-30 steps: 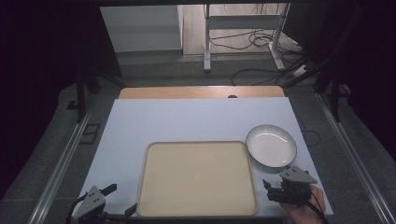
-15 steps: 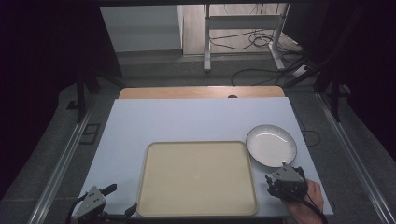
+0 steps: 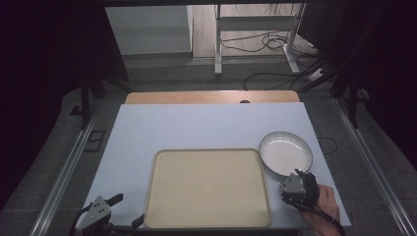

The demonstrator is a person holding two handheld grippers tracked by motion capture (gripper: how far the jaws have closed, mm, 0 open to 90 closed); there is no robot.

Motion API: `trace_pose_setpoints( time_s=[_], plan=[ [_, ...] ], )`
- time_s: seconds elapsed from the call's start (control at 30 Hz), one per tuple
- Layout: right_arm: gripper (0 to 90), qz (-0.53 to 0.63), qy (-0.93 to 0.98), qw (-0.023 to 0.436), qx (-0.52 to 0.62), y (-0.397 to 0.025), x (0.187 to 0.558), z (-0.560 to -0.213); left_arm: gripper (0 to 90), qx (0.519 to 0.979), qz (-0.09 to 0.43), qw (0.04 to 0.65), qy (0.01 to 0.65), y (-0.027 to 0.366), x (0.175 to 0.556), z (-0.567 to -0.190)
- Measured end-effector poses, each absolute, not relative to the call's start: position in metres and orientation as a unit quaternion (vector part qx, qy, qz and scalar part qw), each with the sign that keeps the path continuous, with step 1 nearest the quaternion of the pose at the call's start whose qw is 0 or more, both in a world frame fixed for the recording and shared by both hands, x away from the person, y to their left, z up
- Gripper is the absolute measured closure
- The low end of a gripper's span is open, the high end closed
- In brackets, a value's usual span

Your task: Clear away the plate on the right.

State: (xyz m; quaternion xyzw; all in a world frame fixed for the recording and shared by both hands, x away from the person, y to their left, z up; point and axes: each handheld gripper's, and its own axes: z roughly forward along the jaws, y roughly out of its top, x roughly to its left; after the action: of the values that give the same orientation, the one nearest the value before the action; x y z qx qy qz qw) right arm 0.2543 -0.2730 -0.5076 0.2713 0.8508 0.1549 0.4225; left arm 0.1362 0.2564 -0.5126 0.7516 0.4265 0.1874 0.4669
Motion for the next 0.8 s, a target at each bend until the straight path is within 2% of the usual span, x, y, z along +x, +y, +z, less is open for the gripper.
trace_pose_setpoints(
  time_s=[0.8],
  plan=[
    [55.9, 0.03, 0.863, 0.48, 0.155, -0.251, 0.269, -0.528, 0.5, 0.754, 0.186, 0.465, 0.426, 0.256, 0.136, -0.513]
  ],
)
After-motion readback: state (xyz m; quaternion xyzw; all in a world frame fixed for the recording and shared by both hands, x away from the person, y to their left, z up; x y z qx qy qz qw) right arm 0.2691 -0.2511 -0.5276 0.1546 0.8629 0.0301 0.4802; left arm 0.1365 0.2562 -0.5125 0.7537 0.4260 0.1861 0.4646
